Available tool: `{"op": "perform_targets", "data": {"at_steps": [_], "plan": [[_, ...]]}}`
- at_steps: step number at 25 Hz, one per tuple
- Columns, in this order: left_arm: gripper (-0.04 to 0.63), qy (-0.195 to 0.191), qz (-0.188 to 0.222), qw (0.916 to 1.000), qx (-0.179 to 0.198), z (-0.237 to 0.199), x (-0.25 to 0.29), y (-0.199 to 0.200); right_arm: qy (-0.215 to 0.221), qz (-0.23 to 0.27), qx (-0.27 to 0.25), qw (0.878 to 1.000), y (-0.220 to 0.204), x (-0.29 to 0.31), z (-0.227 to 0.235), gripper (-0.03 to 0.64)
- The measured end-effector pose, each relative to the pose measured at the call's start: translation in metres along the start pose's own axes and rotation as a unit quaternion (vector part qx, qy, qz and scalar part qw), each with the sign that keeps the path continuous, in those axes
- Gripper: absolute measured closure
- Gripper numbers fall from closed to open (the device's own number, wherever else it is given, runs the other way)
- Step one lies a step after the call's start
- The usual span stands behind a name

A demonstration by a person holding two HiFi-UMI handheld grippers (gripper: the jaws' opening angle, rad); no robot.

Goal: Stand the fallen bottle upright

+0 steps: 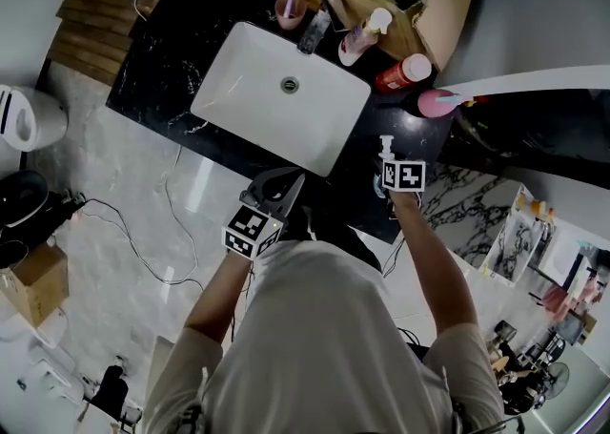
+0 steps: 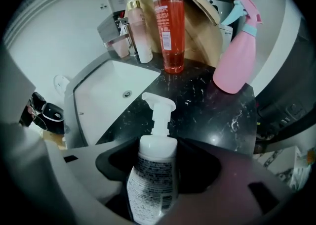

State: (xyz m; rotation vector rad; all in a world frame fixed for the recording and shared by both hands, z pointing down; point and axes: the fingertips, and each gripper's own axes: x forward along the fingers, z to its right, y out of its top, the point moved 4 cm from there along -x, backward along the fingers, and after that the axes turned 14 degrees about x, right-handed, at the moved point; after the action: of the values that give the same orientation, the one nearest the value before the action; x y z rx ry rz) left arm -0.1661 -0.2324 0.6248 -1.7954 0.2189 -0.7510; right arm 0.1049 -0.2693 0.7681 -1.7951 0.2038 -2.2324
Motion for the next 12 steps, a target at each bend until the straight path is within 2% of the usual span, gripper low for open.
{"op": "perform_targets", "data": {"at_steps": [12], "plan": [[0.589,0.048,0.018,0.9987,0.006,0.032,-0.013,0.028,0.065,0.030,-0.073,0.995,0.008,-0.032,-0.007,0.359]]}}
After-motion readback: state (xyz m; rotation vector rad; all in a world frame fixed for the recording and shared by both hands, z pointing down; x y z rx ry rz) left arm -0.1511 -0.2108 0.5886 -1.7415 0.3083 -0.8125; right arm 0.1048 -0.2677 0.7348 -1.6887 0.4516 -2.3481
